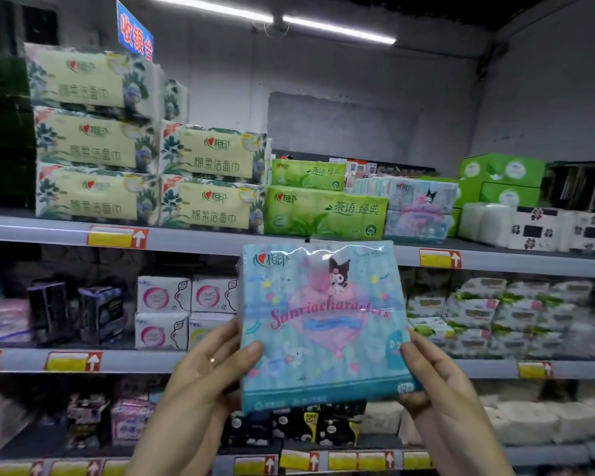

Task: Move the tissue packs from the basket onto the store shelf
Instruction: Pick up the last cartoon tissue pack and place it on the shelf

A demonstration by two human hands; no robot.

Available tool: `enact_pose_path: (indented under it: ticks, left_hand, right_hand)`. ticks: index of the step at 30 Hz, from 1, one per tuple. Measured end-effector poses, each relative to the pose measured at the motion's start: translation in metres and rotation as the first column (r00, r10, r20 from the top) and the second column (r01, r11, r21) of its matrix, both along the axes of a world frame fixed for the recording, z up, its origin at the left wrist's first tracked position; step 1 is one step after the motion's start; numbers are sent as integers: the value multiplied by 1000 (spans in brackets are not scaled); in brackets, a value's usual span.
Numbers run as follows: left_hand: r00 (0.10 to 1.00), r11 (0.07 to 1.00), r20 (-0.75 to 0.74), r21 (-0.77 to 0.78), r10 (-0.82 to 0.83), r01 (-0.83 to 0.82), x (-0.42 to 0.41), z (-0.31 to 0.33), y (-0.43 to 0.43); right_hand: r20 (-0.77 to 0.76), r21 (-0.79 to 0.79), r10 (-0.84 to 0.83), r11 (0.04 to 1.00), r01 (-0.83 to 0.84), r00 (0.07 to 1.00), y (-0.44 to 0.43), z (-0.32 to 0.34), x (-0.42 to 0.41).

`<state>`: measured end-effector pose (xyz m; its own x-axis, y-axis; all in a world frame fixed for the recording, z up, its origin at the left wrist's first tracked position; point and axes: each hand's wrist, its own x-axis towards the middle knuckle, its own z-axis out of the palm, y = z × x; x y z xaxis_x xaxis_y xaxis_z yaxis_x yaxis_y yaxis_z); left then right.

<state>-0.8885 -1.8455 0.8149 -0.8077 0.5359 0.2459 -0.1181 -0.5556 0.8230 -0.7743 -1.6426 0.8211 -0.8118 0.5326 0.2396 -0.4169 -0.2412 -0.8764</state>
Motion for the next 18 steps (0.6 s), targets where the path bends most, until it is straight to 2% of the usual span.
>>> enact_pose_path:
  ticks: [9, 14, 18]
  left_hand:
    - [996, 998, -59, -21, -60, 59, -24, 23, 25]
    - [994, 997, -84, -18, -76, 74, -33, 32, 46]
    - [995, 997, -65, -28, -72, 70, -34, 26, 66]
  right_hand:
    - [6, -17, -40, 999, 41, 999, 20, 14, -10]
    - [-19, -116, -51, 992, 48, 999, 33, 20, -21]
    - [18, -122, -53, 991, 55, 998, 46, 20, -17]
